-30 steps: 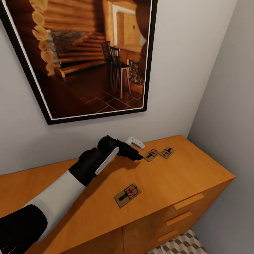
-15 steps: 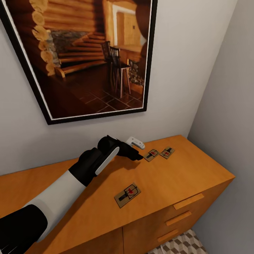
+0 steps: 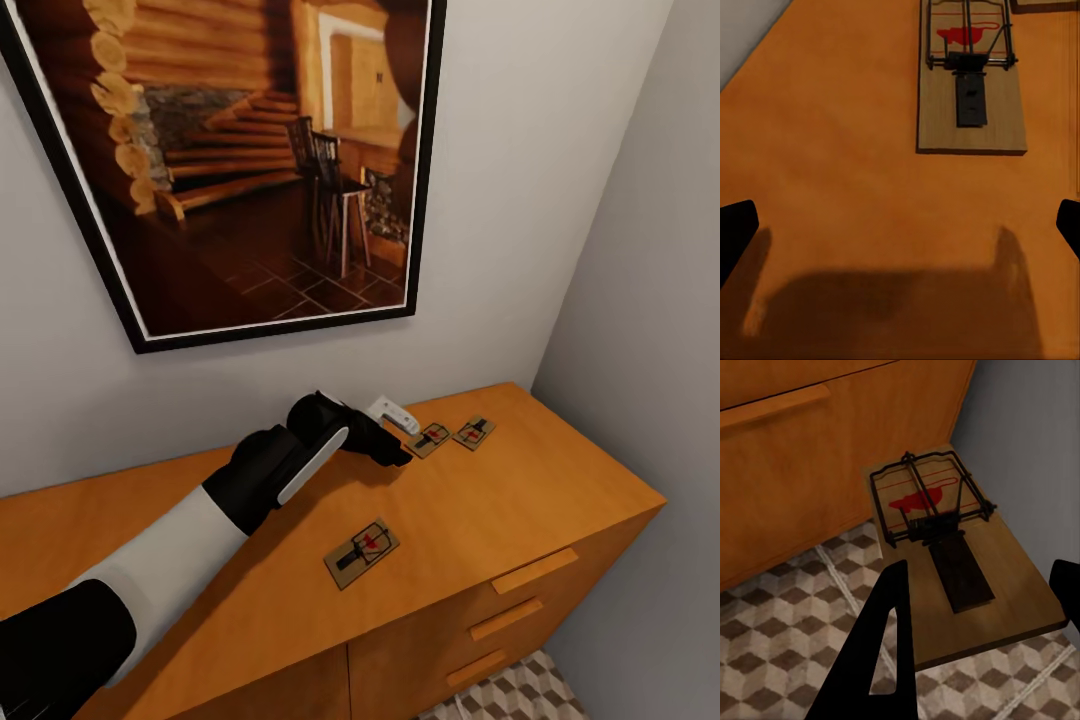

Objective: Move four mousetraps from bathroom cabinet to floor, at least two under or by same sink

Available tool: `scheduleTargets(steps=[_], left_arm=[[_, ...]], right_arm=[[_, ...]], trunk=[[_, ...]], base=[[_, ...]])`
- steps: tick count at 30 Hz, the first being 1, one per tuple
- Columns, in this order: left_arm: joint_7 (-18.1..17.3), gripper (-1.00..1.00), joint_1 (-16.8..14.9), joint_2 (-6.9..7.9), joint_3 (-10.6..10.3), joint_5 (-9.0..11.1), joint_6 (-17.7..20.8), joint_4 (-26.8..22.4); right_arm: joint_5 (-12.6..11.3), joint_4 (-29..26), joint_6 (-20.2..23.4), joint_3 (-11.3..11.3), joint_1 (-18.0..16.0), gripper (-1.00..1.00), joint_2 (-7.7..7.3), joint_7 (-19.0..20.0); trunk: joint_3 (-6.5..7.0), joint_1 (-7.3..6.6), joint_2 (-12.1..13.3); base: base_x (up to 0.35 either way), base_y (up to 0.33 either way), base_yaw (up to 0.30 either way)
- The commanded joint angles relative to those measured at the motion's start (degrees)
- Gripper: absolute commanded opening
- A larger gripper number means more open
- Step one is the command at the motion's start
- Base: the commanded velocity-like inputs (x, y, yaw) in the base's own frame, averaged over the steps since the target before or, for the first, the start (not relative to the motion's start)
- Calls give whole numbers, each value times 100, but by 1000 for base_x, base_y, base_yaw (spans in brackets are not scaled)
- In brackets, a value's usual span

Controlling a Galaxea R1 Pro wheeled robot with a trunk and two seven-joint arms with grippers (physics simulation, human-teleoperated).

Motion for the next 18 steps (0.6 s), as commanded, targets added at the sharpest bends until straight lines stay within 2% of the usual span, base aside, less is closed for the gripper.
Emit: scheduleTargets(steps=[1,18], left_arm=[[-59,100,-5,-5,-6,-62,16,-1],[-51,100,-4,-46,-103,-62,9,12]], right_arm=[[-15,1,-12,33,-3,-100,0,-28],[-17,1,-10,33,-3,-100,6,-17]], trunk=[[-5,0,-3],[-5,0,-3]], base=[[0,0,0],[0,0,0]])
